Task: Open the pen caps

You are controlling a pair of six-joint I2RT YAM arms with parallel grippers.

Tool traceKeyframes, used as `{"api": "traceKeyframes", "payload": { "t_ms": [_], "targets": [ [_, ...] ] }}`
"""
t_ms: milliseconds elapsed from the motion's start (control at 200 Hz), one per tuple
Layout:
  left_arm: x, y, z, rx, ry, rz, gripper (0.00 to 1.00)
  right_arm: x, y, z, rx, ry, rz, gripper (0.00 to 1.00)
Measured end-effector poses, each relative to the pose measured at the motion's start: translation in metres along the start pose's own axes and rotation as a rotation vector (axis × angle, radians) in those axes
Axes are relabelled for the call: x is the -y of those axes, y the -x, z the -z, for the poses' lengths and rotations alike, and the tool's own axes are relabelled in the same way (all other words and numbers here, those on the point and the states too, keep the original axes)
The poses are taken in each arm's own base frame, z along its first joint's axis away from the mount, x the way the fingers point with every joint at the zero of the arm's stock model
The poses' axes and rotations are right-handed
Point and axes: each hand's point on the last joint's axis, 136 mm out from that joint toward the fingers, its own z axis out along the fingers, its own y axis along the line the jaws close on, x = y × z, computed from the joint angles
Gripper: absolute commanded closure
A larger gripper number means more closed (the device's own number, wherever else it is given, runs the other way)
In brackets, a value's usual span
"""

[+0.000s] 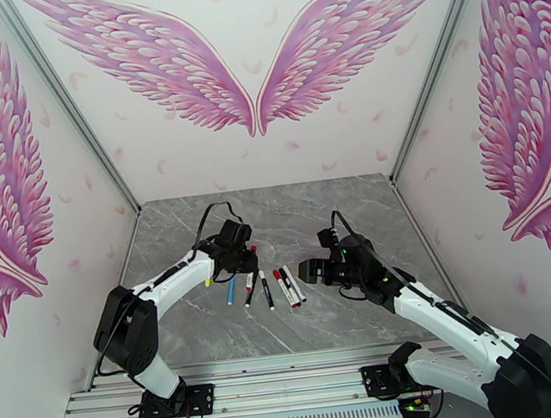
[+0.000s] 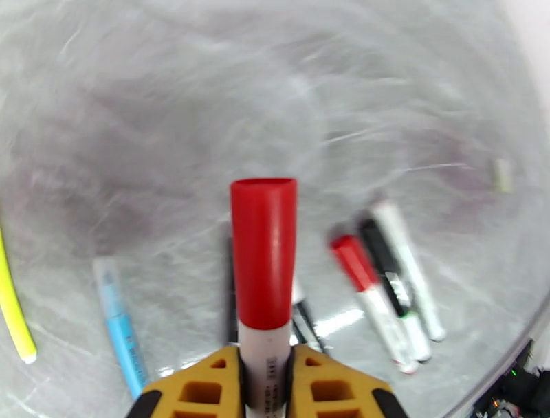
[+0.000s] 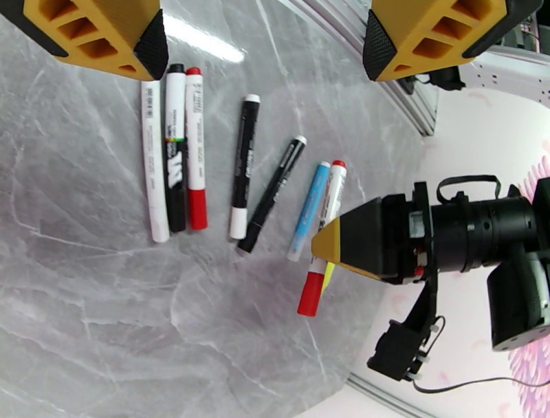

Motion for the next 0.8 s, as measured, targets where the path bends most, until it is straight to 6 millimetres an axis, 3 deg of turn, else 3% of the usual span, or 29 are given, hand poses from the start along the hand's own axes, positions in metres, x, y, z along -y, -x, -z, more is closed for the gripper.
{"api": "traceKeyframes", "payload": {
  "t_ms": [190,365,800],
  "targets": [
    [0.030,-0.009,0.007,0.012,-0.204,-0.075,0.87,-0.020,0.022,-0.007,0.027,0.067,-0.050,0.35],
    [0.057,-0.010,0.016,0.032,-0.358,-0.131,0.88,-0.026,0.034,-0.022,0.025,0.089,-0.072,0.38],
    [0.099,-0.017,0.031,0.033,-0.529,-0.222,0.89,-0.040,0.031,-0.050,-0.021,0.107,-0.073,0.43]
  ]
}}
